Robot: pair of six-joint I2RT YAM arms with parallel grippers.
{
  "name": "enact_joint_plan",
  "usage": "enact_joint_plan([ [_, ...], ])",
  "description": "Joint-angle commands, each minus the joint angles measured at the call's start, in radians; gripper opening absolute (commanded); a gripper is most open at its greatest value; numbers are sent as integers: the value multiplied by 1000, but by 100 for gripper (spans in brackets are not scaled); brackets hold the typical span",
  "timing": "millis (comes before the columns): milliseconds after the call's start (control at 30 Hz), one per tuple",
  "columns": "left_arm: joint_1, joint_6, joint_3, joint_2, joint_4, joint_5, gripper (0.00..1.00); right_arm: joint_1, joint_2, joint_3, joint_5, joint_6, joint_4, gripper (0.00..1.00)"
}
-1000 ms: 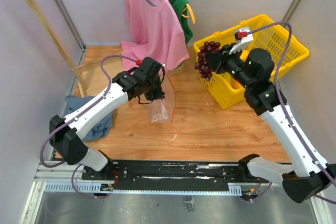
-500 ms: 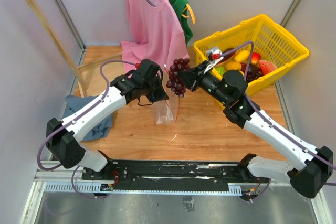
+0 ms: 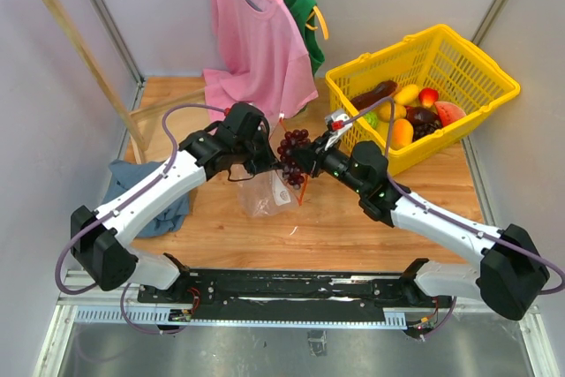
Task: Place the food in the zip-top bag and seal the zipper
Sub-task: Place the fake fruit in the zipper food storage bag.
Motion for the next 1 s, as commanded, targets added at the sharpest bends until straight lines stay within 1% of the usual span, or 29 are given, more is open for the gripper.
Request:
enact_joint_plan([
  [0,-5,30,29,-34,-6,-2,0,17,15,-19,7,-86,63,1],
  [233,-5,98,110,-14,-101,-11,0,17,48,-5,-114,-150,10,1],
  [400,-5,140,140,-33,-133,-11,0,16,53,-3,-113,-195,-32,1],
  [467,-9,152,142,-34,-122,8,0,15,69,19,-159,-211,-49,1],
  [567,-35,172,151,-21,-98,37,0,16,109,72,-269,-234,-87,1],
  [667,-59,190,178,0,-121,16,0,15,151,133,-359,-267,-169,1],
  [767,-61,204,170,-18,-124,-20,0,15,159,146,-362,-281,-213,6],
  [867,-61,220,127,-53,-91,-41,0,16,156,176,-396,-298,-264,22],
  [967,-61,238,68,-73,-29,-18,0,16,154,230,-471,-305,-357,22],
])
